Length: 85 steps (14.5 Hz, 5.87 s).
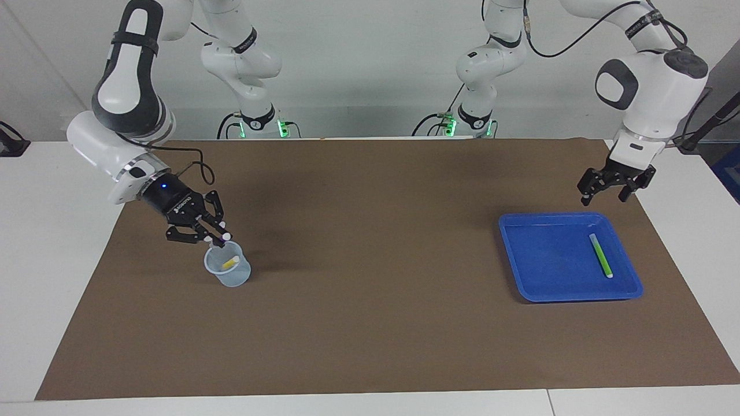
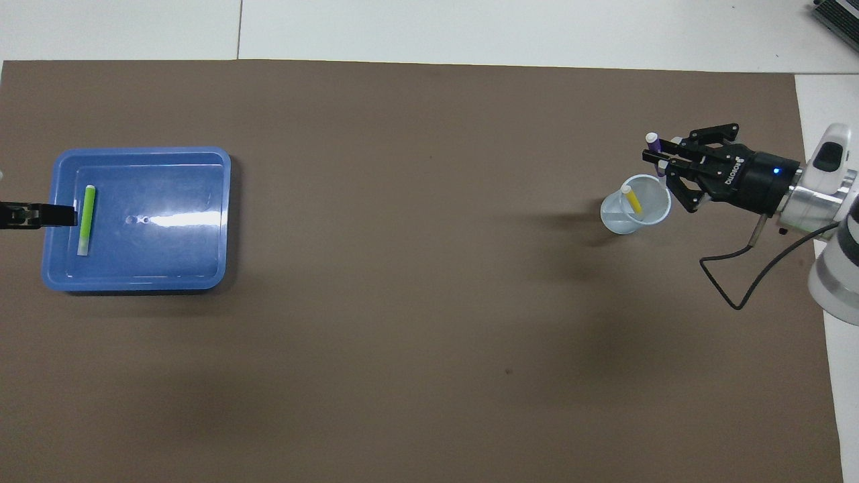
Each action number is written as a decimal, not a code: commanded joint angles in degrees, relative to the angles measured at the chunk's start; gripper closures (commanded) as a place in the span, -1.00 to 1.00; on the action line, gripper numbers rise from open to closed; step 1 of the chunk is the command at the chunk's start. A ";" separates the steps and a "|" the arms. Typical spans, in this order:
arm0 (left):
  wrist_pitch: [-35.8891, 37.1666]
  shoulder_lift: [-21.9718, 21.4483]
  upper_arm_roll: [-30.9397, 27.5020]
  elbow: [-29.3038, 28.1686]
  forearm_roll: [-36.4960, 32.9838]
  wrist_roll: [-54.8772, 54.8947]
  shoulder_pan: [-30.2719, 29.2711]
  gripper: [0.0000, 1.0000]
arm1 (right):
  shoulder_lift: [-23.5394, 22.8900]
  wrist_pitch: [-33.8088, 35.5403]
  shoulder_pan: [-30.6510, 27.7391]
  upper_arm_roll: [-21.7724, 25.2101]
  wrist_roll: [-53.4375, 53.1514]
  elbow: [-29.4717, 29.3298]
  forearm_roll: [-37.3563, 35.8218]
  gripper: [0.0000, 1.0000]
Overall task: Transfer and insert pens with both arms
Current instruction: 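Lower the purple pen into the white cup and open the right gripper, then withdraw the right gripper while the left gripper grasps the green pen, then lift the green pen with the left gripper while the right gripper approaches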
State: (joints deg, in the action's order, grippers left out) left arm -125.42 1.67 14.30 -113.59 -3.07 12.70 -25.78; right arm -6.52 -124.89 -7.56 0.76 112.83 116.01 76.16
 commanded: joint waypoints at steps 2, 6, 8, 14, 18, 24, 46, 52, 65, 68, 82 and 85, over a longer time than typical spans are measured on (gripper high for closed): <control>-5.44 5.96 0.73 -0.05 -1.86 2.59 -2.08 -1.00 | -2.60 2.54 -2.72 -0.68 8.01 1.59 5.65 1.00; -11.50 12.81 0.73 -0.93 -5.09 3.73 -2.26 -1.00 | -6.13 5.26 -2.90 -0.68 15.21 1.67 11.90 1.00; -12.82 14.93 0.73 -1.98 -5.63 3.83 -2.26 -1.00 | -7.27 6.58 -3.95 -0.68 17.07 1.67 11.91 1.00; -17.22 15.99 0.29 -5.07 -6.78 4.97 -4.45 -1.00 | -7.89 7.02 -4.75 -0.68 16.90 2.73 11.91 -1.00; -17.92 16.43 0.29 -5.07 -8.53 5.94 -5.33 -1.00 | -5.88 5.54 -3.96 -0.41 10.95 1.50 7.97 -1.00; -19.16 17.57 0.29 -5.16 -8.54 5.76 -5.25 -0.80 | -0.78 -11.22 0.51 -0.59 -17.50 -0.79 -14.86 -1.00; -5.05 16.88 0.90 2.82 -7.75 3.56 -2.35 1.00 | 8.63 34.40 6.15 -1.47 -111.59 -23.53 -77.93 -1.00; 13.69 10.73 2.93 8.21 -0.03 -3.00 2.47 1.00 | 8.63 45.79 6.24 -1.55 -115.90 -29.61 -74.93 -1.00; 20.57 1.84 3.80 8.12 20.89 -42.57 27.87 1.00 | 10.13 40.18 8.79 -1.64 -114.59 -26.10 -74.67 -1.00; 19.26 1.05 4.15 8.12 24.93 -46.97 30.52 1.00 | 8.20 38.93 8.61 -1.82 -112.74 -26.54 -70.20 -1.00; -7.70 0.61 4.77 6.80 38.22 -65.50 49.40 1.00 | -8.86 23.11 19.07 -1.99 -124.78 -33.57 -49.10 -1.00; -18.34 1.14 4.77 5.66 38.22 -69.64 52.75 1.00 | -8.68 23.02 21.43 -1.99 -124.52 -32.78 -47.42 -1.00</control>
State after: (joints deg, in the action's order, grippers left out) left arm -138.23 3.29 19.89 -106.22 34.21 -54.91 24.80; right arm -15.11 -102.14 13.00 -1.25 -11.73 83.40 26.90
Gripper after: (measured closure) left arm 0.784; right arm 0.000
